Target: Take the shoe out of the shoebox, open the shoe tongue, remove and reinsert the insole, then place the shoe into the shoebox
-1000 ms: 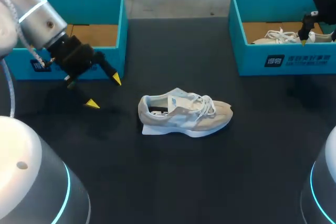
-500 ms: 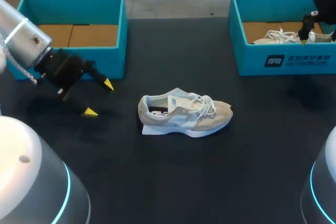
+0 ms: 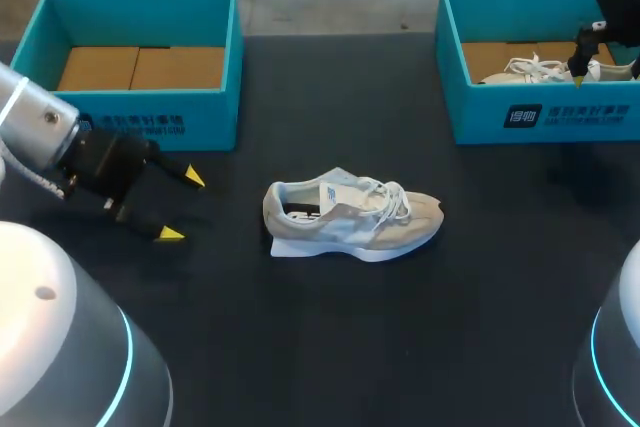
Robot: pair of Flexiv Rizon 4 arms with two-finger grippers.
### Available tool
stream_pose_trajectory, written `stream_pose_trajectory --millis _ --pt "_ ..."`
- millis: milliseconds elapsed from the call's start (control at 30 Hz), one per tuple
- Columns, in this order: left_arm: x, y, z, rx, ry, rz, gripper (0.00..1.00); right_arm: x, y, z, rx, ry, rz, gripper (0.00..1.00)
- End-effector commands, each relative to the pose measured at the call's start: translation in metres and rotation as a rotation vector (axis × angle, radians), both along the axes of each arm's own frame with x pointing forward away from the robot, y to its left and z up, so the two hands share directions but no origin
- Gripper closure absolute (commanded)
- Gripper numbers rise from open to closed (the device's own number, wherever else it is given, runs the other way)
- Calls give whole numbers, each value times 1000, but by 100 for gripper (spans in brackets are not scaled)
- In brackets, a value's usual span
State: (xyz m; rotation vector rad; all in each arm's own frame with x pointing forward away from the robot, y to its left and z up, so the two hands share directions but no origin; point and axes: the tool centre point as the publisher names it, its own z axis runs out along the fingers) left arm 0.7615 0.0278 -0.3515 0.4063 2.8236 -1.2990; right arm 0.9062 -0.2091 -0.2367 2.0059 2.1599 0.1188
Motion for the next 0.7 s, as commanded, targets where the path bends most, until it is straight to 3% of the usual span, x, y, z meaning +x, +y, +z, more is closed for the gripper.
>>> stream_pose_trajectory --millis 33,700 --pt "2 -1 -11 -11 -13 19 0 0 0 0 1 0 0 0" --pt "3 0 -12 -11 -13 19 0 0 0 0 1 0 0 0"
